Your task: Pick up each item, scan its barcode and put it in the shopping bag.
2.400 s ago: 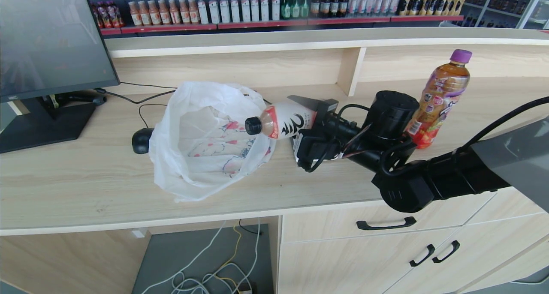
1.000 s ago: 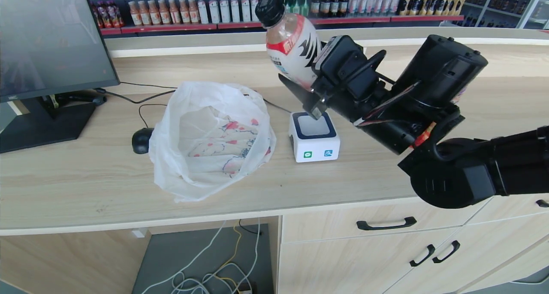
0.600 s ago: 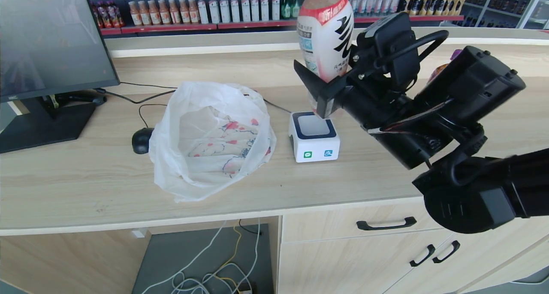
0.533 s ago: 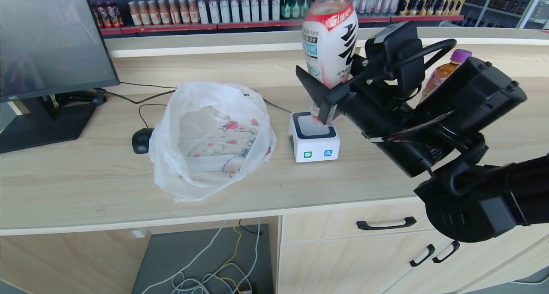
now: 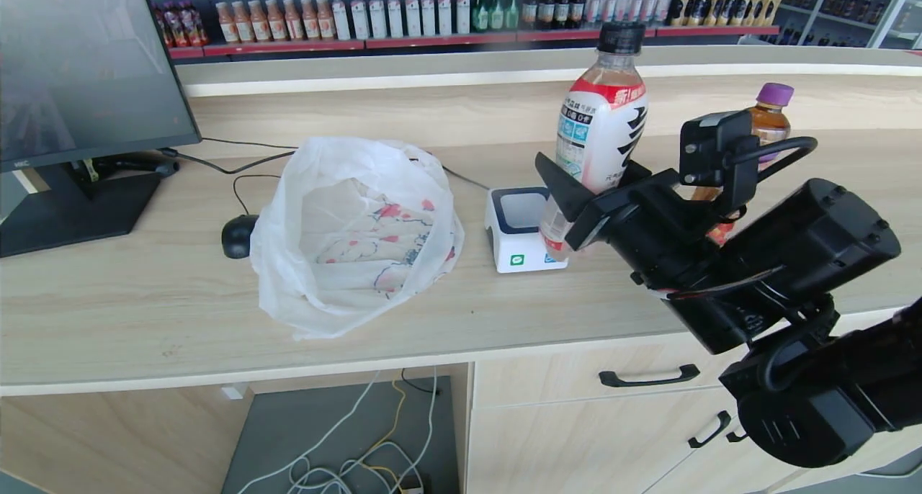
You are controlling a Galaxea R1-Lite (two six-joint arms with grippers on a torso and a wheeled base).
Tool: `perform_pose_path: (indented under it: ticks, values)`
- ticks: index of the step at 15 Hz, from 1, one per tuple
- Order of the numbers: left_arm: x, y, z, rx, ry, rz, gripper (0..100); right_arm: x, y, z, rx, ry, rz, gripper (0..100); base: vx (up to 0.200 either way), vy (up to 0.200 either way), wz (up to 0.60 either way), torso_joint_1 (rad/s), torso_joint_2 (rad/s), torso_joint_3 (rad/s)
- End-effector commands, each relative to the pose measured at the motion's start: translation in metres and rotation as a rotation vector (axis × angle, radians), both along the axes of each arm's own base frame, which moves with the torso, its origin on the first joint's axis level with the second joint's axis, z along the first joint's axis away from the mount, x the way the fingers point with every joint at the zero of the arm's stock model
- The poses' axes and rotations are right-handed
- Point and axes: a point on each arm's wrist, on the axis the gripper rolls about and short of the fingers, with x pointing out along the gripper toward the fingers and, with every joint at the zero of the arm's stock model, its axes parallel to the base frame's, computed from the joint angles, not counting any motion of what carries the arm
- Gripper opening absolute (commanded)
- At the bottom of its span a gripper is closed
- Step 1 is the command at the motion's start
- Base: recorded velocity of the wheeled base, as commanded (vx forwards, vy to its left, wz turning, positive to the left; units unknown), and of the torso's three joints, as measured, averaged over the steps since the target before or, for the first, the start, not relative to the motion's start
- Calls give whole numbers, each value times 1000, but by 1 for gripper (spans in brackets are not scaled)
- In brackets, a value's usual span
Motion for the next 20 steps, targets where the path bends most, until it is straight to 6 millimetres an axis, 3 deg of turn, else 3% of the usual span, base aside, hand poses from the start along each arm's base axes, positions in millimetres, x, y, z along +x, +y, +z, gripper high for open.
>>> perform_pose_path:
  ticks: [1,7,20]
  values:
    - [0,0,0,0,-1,0,100,2,-1,-2,5,7,-2,0,0,0,0,0,0,0]
    - [0,0,0,-2,1,0,100,15,2,6,37,-25,-9,0,0,0,0,0,0,0]
    - [0,0,0,-3,-1,2,100,10,-27,15,62,-27,-65,0,0,200,0,2,2,2]
